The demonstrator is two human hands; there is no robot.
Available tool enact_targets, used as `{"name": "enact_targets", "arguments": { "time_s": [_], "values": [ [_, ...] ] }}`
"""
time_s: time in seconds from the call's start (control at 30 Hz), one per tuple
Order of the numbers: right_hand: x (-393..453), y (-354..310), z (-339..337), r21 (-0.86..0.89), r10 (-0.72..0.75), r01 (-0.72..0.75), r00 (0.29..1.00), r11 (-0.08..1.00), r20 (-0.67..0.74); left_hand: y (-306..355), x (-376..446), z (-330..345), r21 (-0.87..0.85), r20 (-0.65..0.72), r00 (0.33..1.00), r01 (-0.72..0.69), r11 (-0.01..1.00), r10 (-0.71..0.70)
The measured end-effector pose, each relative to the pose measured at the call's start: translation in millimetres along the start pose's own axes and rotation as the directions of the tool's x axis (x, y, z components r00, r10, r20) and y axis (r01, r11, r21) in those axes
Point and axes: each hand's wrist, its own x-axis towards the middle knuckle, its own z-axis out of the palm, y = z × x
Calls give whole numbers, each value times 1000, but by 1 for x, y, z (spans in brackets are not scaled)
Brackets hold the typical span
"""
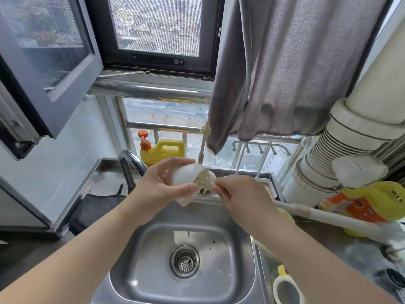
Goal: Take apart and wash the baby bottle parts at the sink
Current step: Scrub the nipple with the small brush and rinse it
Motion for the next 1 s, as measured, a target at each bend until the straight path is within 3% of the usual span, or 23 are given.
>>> {"name": "enact_targets", "arguments": {
  "time_s": [0.03, 0.1, 0.13, 0.17, 0.23, 0.3, 0.33, 0.4, 0.43, 0.47, 0.5, 0.53, 0.57, 0.63, 0.67, 0.73, 0.83, 0.87, 0.93, 1.0],
  "values": [
    [0, -2, -1, -155, -52, 31, 989, 987, -136, 1, 2, 0, -53, -4, 1000, 11, 999, -11],
    [-1, -8, -2, -236, -61, -2, 964, 972, -259, 4, 4, 0, -99, -2, 1000, 17, 995, -18],
    [0, -11, -1, -146, -14, -19, 974, 989, -225, 5, 5, 0, -92, 3, 1000, 18, 996, -18],
    [1, -12, -1, 1, 43, -43, 993, 999, -106, 6, 4, 0, -84, 5, 1000, 18, 996, -18],
    [2, -13, 0, 360, 81, -155, 974, 920, 212, 5, 4, 0, -79, -9, 1000, 7, 997, -8],
    [2, -14, -2, 620, 53, -295, 924, 727, 378, 4, 3, -1, -86, -26, 999, -23, 996, 21],
    [2, -14, -3, 720, 15, -395, 882, 570, 472, 4, 3, -1, -99, -31, 999, -38, 994, 36],
    [1, -16, -7, 778, -106, -576, 783, 250, 613, 6, 4, -2, -121, -28, 997, -69, 990, 66],
    [-1, -17, -6, 773, -151, -615, 758, 158, 634, 7, 4, -2, -114, -19, 997, -82, 990, 80],
    [-2, -19, -4, 772, -162, -621, 754, 136, 636, 7, 4, -3, -98, -9, 996, -85, 991, 85],
    [-3, -20, -1, 778, -133, -603, 769, 177, 626, 6, 3, -3, -82, 1, 997, -77, 994, 77],
    [-3, -19, 1, 783, -77, -548, 803, 293, 591, 4, 1, -3, -72, 6, 999, -53, 996, 53],
    [-1, -17, 1, 747, -4, -452, 854, 487, 520, 1, -1, -2, -60, 14, 1000, -25, 998, 25],
    [5, -11, -2, 445, 60, -204, 947, 872, 316, -7, -4, 2, -27, 32, 999, 23, 999, -22],
    [8, -12, -4, 236, 35, -87, 976, 968, 216, -10, -5, 5, -27, 31, 999, 37, 999, -36],
    [9, -15, -5, -135, -54, 53, 999, 989, -2, -14, -5, 8, -64, 1, 999, 51, 997, -51],
    [5, -18, 1, -213, -106, 71, 982, 974, -157, -13, -4, 7, -74, -4, 999, 36, 997, -36],
    [5, -18, 2, -182, -96, 67, 983, 981, -155, -11, -3, 6, -62, -9, 1000, 23, 998, -24],
    [4, -19, -1, 123, 39, -48, 996, 991, 75, -9, -2, 3, -57, -37, 999, -10, 998, 8],
    [2, -16, 1, 470, 63, -211, 948, 857, 312, -6, 0, 0, -83, -57, 998, -41, 996, 36]
  ]
}}
